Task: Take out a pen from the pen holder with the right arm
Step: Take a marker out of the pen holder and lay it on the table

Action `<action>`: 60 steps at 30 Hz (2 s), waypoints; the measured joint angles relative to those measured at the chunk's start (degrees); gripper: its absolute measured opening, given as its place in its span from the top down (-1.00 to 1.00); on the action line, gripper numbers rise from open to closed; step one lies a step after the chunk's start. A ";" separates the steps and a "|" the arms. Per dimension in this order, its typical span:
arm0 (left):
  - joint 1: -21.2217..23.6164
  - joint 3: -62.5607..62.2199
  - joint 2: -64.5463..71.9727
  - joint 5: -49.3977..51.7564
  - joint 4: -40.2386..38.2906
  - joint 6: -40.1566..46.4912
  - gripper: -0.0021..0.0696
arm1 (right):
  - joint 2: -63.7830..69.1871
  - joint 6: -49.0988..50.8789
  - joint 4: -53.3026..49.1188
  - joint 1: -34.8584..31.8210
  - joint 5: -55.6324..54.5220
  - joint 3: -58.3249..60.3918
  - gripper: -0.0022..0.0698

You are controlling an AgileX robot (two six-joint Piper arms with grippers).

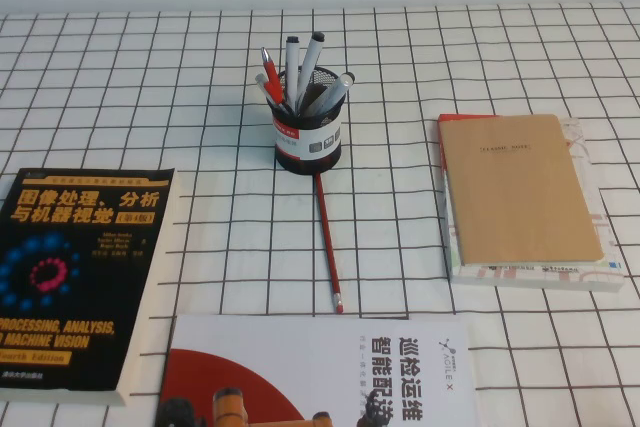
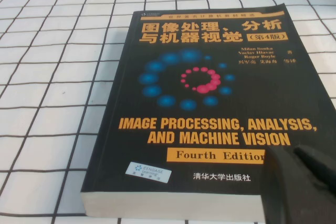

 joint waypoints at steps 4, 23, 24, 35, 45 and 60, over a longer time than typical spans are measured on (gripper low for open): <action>0.00 0.00 0.00 0.00 0.00 0.00 0.95 | 0.00 0.00 0.00 0.00 0.00 0.00 0.99; 0.00 0.00 0.00 0.00 0.00 0.00 0.95 | 0.00 0.00 0.99 0.00 -0.74 0.00 0.99; 0.00 0.00 0.00 0.00 0.00 0.00 0.95 | 0.00 0.00 1.71 0.00 -1.23 0.00 0.99; 0.00 0.00 0.00 0.00 0.00 0.00 0.95 | 0.00 0.00 9.38 0.00 -4.62 0.00 0.99; 0.00 0.00 0.00 0.00 0.00 0.00 0.95 | 0.00 0.00 28.19 0.00 -11.65 0.09 0.99; 0.00 0.00 0.00 0.00 0.00 0.00 0.95 | 0.00 0.00 44.16 0.00 -13.52 -0.16 0.99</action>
